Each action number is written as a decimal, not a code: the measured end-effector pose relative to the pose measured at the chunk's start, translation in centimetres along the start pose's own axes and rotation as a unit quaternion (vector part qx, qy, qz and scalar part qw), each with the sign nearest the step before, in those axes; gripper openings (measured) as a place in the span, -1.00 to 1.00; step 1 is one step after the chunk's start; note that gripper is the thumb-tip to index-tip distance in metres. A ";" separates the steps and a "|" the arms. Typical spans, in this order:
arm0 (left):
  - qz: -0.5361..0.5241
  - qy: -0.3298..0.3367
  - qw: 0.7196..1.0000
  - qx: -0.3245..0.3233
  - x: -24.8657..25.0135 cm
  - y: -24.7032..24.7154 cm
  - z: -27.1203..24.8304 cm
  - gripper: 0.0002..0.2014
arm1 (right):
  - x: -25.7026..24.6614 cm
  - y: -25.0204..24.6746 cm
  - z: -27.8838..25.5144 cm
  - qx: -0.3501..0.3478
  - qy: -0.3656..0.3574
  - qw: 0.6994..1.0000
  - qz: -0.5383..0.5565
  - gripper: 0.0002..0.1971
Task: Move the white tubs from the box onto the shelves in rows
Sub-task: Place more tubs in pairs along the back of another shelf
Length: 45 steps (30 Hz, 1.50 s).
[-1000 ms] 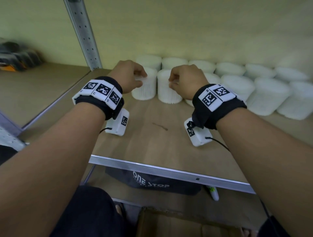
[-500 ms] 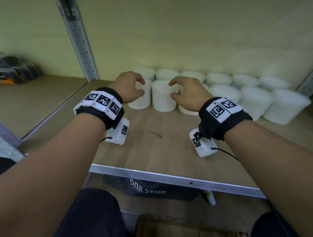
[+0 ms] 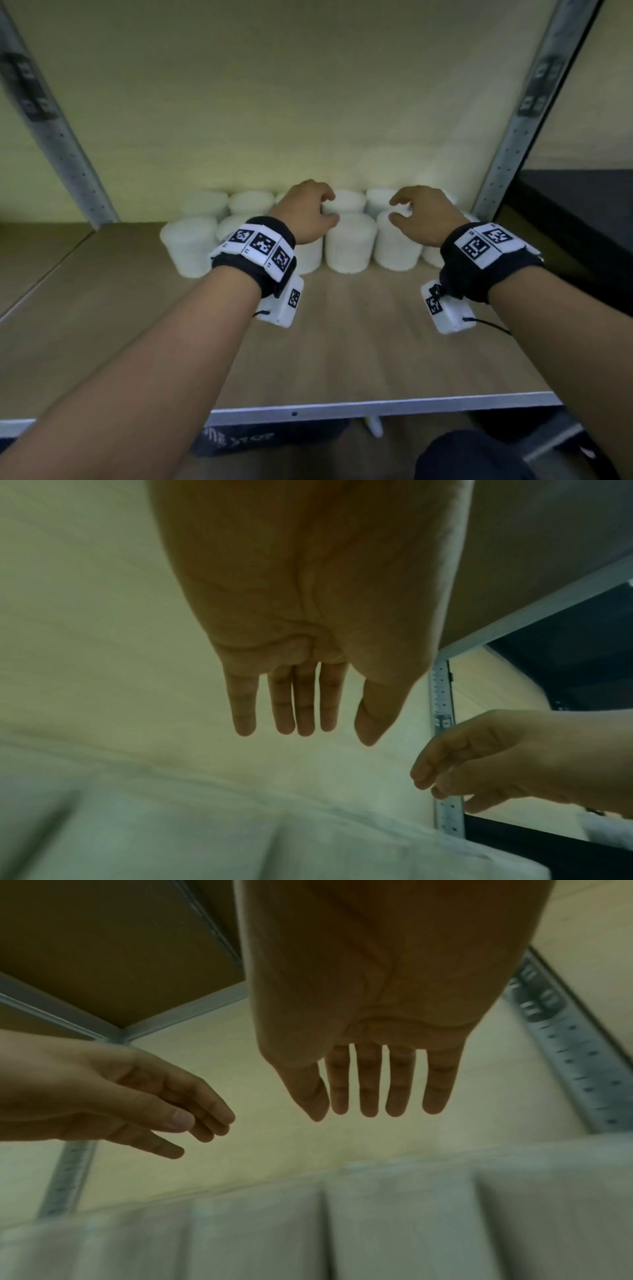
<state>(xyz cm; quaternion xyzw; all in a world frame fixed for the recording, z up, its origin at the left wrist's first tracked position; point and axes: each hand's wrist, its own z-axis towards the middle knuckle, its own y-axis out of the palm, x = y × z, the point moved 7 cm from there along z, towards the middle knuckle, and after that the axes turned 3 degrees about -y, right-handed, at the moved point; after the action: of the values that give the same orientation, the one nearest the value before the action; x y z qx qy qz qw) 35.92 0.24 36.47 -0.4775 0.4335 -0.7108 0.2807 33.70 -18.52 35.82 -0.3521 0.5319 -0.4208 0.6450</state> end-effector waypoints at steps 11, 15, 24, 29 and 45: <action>0.014 0.023 0.995 -0.094 8.9 8.3 6.2 -0.44 | 10.5 -2.9 0.5 -0.060 0.129 0.987 -0.072 -0.54; 0.050 0.009 0.993 -0.103 9.0 10.3 7.3 -0.43 | 11.7 -2.6 0.8 -0.085 0.137 0.982 -0.100 -0.47; 0.067 0.010 0.994 -0.087 8.7 11.4 8.1 -0.47 | 11.6 -2.2 1.0 -0.092 0.112 0.981 -0.129 -0.50; 0.072 0.012 0.994 -0.085 8.7 11.5 8.2 -0.48 | 11.6 -2.3 0.9 -0.092 0.107 0.982 -0.126 -0.50; 0.052 0.004 0.996 -0.072 8.6 11.7 8.0 -0.50 | 11.9 -2.1 1.1 -0.096 0.113 0.984 -0.095 -0.54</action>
<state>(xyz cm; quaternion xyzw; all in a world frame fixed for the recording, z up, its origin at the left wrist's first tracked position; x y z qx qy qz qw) 39.79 -15.02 31.22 -0.4701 0.5089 -0.6644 0.2803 35.37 -30.30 33.27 -0.4116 0.6030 -0.4644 0.5013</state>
